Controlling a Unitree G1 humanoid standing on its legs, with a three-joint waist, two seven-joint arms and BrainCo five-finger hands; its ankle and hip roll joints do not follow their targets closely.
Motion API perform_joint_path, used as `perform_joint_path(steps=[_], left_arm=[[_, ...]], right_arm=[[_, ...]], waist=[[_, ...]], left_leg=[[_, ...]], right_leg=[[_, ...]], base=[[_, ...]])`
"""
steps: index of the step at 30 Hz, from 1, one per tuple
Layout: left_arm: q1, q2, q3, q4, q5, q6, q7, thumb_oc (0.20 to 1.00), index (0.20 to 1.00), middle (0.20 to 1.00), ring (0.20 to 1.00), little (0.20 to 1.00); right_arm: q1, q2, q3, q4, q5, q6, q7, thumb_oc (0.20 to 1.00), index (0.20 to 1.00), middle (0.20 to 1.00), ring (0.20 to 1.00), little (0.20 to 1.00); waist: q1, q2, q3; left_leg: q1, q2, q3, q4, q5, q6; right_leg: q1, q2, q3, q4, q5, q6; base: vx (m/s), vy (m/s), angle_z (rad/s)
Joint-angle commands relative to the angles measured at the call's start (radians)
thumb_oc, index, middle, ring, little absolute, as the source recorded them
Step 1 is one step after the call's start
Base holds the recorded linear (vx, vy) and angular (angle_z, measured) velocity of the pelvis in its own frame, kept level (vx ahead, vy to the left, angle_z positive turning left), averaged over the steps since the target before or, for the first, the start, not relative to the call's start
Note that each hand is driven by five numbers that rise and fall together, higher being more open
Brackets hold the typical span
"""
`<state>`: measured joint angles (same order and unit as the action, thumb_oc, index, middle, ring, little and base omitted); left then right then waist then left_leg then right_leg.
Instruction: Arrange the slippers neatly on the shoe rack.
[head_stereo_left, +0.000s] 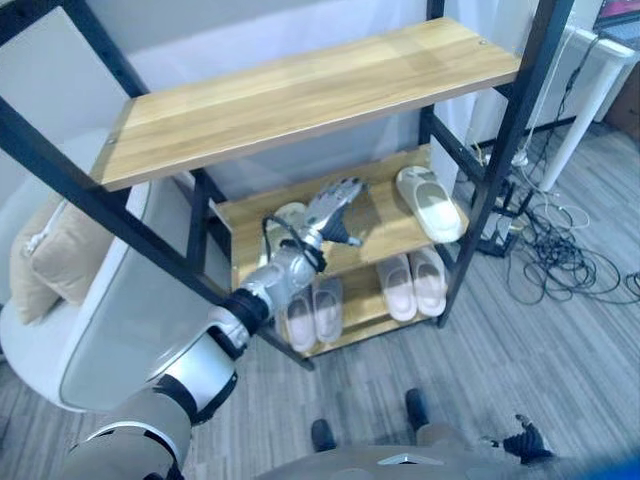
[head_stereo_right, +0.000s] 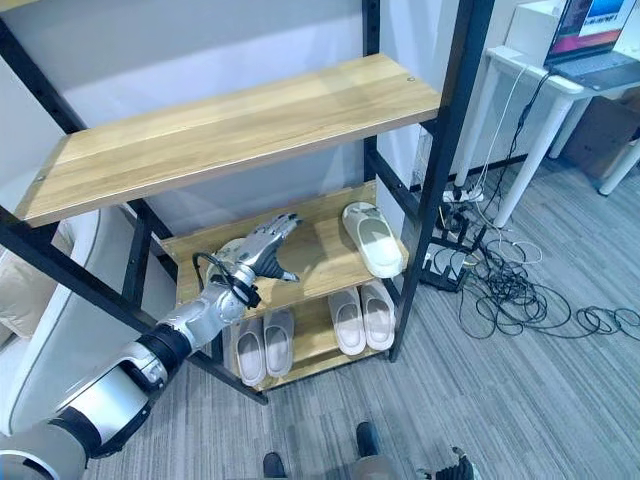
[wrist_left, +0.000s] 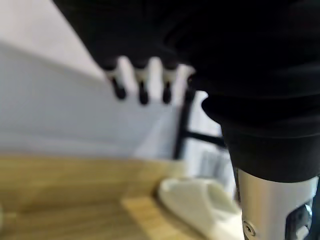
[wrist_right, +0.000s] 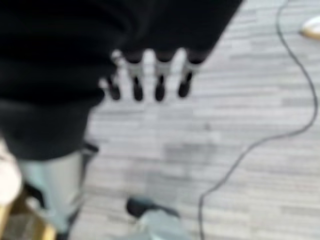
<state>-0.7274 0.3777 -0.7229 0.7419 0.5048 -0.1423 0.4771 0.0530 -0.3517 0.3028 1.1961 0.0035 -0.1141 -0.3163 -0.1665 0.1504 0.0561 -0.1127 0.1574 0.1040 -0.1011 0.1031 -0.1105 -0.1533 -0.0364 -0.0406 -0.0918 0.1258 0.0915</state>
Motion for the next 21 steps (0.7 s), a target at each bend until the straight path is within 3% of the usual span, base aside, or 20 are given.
perform_joint_path(steps=[1,10,21], left_arm=[[-0.131,0.077,0.1,0.039,0.036,0.038,0.065,1.0,1.0,1.0,1.0,1.0],[-0.09,0.148,0.215,0.01,-0.038,0.048,0.09,1.0,1.0,1.0,1.0,1.0],[-0.012,0.186,0.238,0.008,-0.005,0.064,0.072,1.0,1.0,1.0,1.0,1.0]], right_arm=[[-0.051,0.018,0.017,-0.03,0.002,-0.033,-0.017,1.0,1.0,1.0,1.0,1.0],[-0.039,0.026,-0.012,-0.035,0.037,-0.039,-0.013,1.0,1.0,1.0,1.0,1.0],[-0.042,0.036,-0.027,-0.018,0.066,-0.046,-0.006,1.0,1.0,1.0,1.0,1.0]], waist=[[0.003,-0.017,0.075],[0.02,-0.024,0.077],[0.035,-0.039,0.08]], left_leg=[[0.022,-0.023,0.005,0.014,-0.016,-0.003],[-0.008,-0.009,-0.001,0.014,-0.005,-0.009],[-0.016,0.002,0.004,0.014,-0.003,-0.01]], right_leg=[[-0.008,-0.058,0.022,0.119,-0.141,0.039],[-0.033,-0.046,0.016,0.114,-0.138,0.033],[-0.039,-0.036,0.015,0.112,-0.141,0.028]], base=[[0.01,-0.041,-0.07],[0.0,-0.035,-0.02],[0.0,-0.003,0.0]])
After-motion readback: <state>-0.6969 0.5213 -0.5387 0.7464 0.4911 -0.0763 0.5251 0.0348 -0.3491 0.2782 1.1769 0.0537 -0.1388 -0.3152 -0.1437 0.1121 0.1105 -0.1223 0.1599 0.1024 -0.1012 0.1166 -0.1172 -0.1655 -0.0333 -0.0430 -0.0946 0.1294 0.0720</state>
